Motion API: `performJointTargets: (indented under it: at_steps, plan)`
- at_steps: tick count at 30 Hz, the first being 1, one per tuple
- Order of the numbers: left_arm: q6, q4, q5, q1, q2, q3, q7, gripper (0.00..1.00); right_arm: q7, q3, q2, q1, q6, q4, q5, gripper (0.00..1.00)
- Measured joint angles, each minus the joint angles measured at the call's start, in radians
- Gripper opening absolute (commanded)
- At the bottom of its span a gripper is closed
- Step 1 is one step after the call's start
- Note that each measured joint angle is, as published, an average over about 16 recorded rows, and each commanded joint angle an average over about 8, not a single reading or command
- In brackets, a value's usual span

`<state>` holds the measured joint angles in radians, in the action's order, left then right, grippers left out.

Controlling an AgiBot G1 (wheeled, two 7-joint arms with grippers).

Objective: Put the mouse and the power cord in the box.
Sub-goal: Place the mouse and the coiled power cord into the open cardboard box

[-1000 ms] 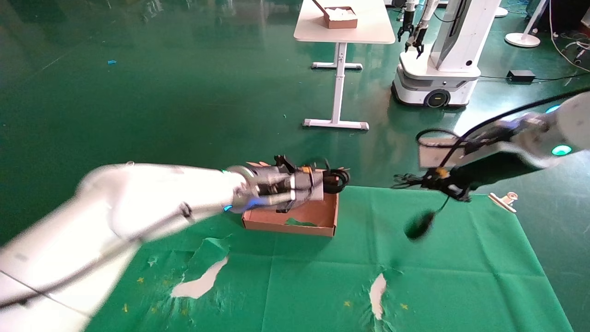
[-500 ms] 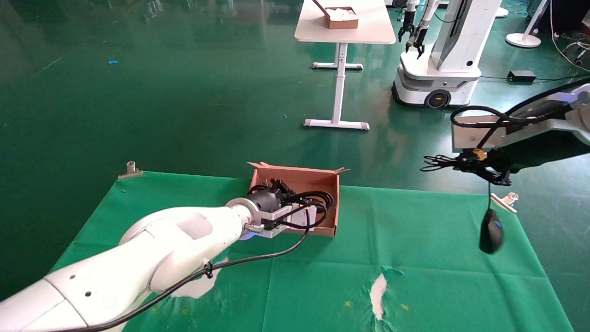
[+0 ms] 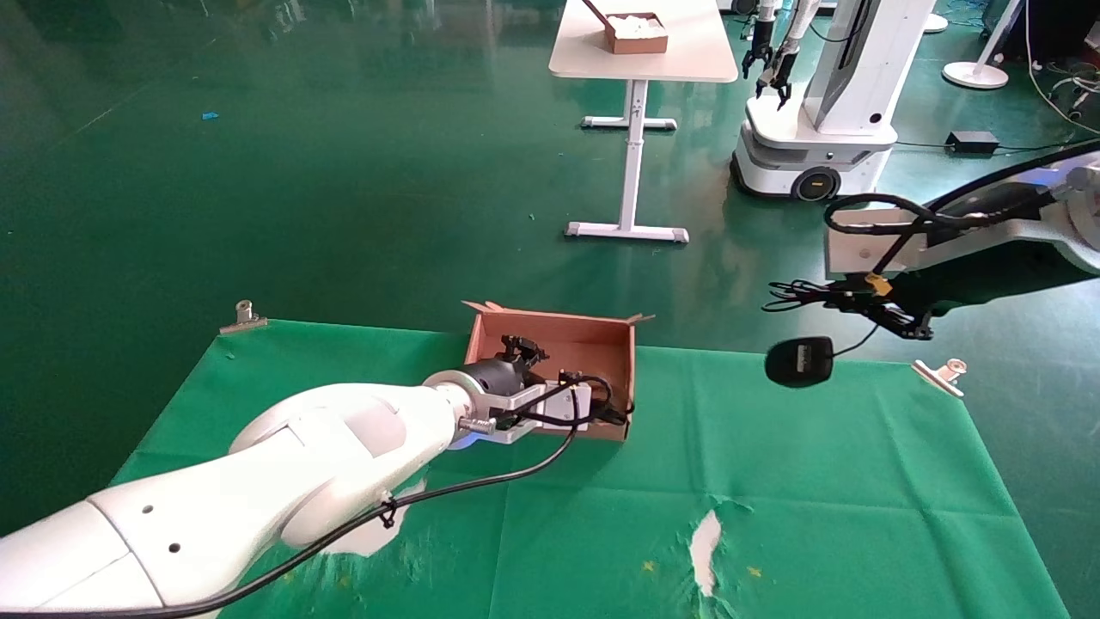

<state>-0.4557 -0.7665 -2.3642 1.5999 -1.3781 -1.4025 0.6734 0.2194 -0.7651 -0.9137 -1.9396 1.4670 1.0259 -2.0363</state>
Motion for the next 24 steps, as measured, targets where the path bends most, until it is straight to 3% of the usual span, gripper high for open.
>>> performJointTargets:
  at_steps: [13,24]
  plan:
    - [0.011,0.181,0.006,0.084,0.021,0.0,0.193,1.0,-0.03,-0.007,-0.063,0.012,-0.018,0.002,0.024,0.0]
    - [-0.018,0.358,0.0,0.14,0.074,0.015,0.267,1.0,-0.185,-0.023,-0.269,0.011,-0.166,-0.168,0.044,0.0]
